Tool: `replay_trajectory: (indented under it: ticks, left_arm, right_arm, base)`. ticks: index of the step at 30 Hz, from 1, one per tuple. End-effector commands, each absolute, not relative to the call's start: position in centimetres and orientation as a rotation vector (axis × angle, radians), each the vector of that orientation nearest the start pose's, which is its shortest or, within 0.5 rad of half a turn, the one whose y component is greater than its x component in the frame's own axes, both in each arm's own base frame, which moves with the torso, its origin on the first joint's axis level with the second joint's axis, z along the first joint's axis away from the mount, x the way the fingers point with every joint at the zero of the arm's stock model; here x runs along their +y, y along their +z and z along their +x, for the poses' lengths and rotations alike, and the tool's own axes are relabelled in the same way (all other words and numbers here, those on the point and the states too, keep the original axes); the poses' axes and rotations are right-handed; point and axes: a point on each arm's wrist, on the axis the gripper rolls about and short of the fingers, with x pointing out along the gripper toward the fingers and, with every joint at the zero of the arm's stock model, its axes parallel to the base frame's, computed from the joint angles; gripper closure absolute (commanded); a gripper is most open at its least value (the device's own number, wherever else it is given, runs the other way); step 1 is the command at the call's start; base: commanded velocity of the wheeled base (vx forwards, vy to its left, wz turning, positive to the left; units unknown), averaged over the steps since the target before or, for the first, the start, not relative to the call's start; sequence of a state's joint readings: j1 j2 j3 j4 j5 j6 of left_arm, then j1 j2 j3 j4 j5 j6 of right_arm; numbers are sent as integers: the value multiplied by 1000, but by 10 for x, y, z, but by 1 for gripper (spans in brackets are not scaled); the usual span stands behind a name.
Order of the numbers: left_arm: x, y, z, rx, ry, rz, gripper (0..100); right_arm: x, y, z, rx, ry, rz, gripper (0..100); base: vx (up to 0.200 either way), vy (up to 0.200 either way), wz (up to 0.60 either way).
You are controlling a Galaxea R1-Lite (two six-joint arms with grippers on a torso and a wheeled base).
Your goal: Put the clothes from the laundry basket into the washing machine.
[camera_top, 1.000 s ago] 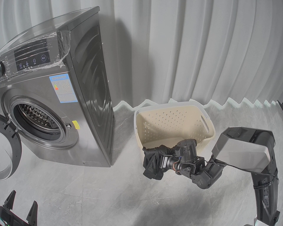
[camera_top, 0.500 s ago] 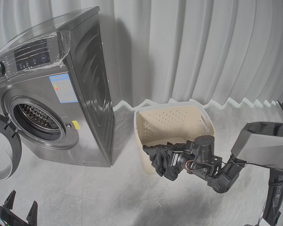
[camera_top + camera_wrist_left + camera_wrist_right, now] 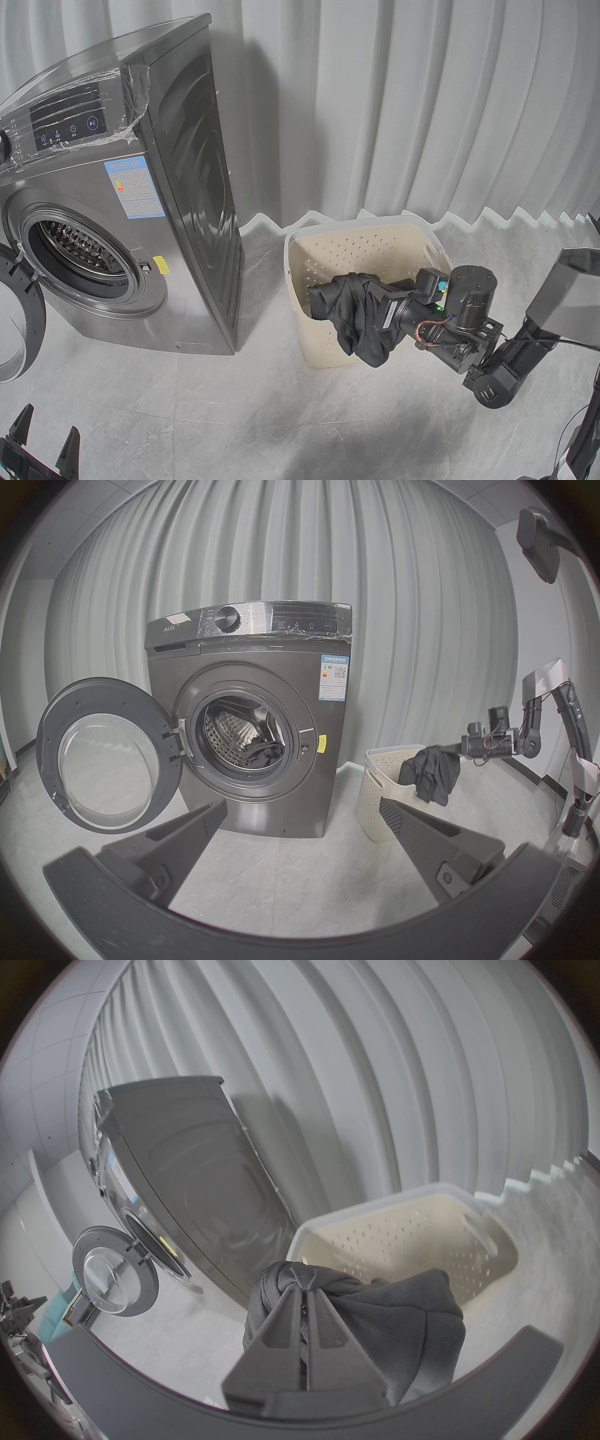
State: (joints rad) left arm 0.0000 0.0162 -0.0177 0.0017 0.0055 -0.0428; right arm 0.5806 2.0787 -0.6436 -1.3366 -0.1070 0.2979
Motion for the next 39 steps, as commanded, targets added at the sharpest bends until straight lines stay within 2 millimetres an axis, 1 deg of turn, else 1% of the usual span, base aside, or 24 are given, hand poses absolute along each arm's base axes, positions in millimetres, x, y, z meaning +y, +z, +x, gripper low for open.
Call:
replay_trajectory:
  ticks: [1, 2, 3, 6, 12, 15, 17, 21, 22, 26, 31, 34, 39]
  left_arm:
    - [0, 76, -23, 0, 6, -43, 0]
    - [0, 76, -23, 0, 6, -43, 0]
    - [0, 76, -23, 0, 6, -43, 0]
    - [0, 76, -23, 0, 6, -43, 0]
    - [0, 76, -23, 0, 5, -44, 0]
    - [0, 76, -23, 0, 5, -44, 0]
    - [0, 76, -23, 0, 5, -43, 0]
    - [0, 76, -23, 0, 3, -43, 0]
    - [0, 76, -23, 0, 3, -43, 0]
    - [0, 76, -23, 0, 2, -43, 0]
    - [0, 76, -23, 2, 2, -43, 0]
    - [0, 76, -23, 0, 2, -43, 0]
    - [0, 76, -23, 0, 2, -43, 0]
  right_arm:
    - [177, 140, 264, 16, 491, 254, 100]
    - [177, 140, 264, 16, 491, 254, 100]
    - [176, 158, 246, -41, 526, 224, 100]
    - [171, 178, 225, -105, 557, 207, 100]
    - [154, 198, 206, -178, 556, 212, 100]
    - [148, 203, 201, -204, 544, 184, 100]
    - [141, 207, 194, -227, 534, 160, 100]
    - [135, 217, 186, -256, 531, 163, 100]
    - [135, 217, 186, -256, 531, 163, 100]
    - [128, 218, 181, -236, 515, 153, 100]
    - [121, 216, 184, -228, 459, 136, 100]
    - [121, 215, 183, -227, 454, 133, 100]
    - [123, 211, 184, -204, 374, 136, 100]
  base:
    - [0, 0, 0]
    - [0, 0, 0]
    - [0, 0, 0]
    - [0, 0, 0]
    - [0, 0, 0]
    - [0, 0, 0]
    - [0, 0, 0]
    - [0, 0, 0]
    - [0, 0, 0]
    - [-200, 0, 0]
    - [-200, 0, 0]
    - [0, 0, 0]
    - [0, 0, 0]
